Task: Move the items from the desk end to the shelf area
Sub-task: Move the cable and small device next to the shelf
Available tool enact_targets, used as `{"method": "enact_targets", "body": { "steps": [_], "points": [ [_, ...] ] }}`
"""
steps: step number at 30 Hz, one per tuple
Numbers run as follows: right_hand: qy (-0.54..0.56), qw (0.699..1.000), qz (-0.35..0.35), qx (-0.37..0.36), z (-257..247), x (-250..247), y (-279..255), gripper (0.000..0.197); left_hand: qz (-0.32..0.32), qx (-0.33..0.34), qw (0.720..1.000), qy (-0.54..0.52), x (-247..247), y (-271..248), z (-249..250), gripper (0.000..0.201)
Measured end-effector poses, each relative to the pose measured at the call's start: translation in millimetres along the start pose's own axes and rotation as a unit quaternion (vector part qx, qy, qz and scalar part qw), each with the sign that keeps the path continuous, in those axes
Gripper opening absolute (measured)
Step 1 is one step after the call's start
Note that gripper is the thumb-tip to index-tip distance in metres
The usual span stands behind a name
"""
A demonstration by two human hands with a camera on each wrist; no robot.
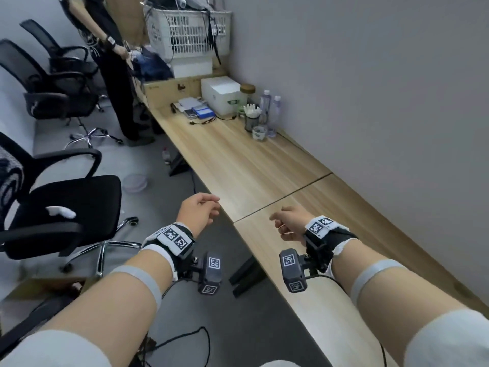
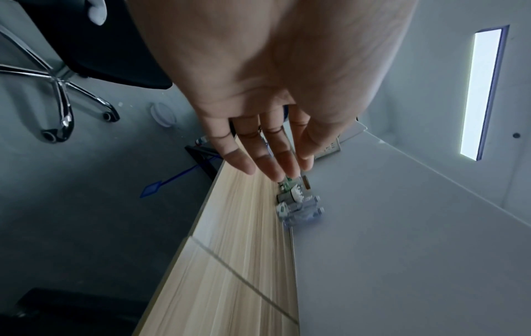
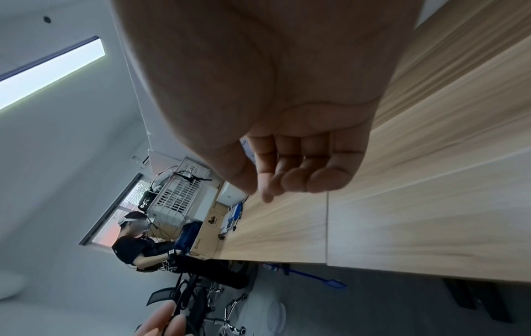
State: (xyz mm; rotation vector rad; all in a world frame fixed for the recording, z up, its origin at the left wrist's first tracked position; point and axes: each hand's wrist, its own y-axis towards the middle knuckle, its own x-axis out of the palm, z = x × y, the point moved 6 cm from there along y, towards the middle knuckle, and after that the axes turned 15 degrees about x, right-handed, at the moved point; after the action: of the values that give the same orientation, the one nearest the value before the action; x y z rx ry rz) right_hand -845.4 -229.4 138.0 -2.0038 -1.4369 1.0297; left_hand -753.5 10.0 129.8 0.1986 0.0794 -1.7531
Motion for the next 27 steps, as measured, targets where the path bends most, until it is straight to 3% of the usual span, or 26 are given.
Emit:
{"method": "enact_targets", "body": {
  "steps": [6, 17, 27],
  "points": [
    [-0.013, 1.000, -0.006, -0.001, -63.7, 19.3, 56.5, 0.002, 0.025, -0.015, 1.000, -0.008, -24.5, 77.3, -13.5, 0.019],
    [0.069, 0.996, -0.050, 0.012, -221.1, 50.0, 214.4, 0.016, 0.043, -0.040, 0.996, 0.064, -62.3, 261.2, -18.5, 0.019],
    [0.066, 0.993, -0.096, 0.006, -335.3, 93.5, 290.5, 0.004, 0.085, -0.059, 0.993, 0.064, -92.1, 383.2, -21.7, 0.022]
  ]
}}
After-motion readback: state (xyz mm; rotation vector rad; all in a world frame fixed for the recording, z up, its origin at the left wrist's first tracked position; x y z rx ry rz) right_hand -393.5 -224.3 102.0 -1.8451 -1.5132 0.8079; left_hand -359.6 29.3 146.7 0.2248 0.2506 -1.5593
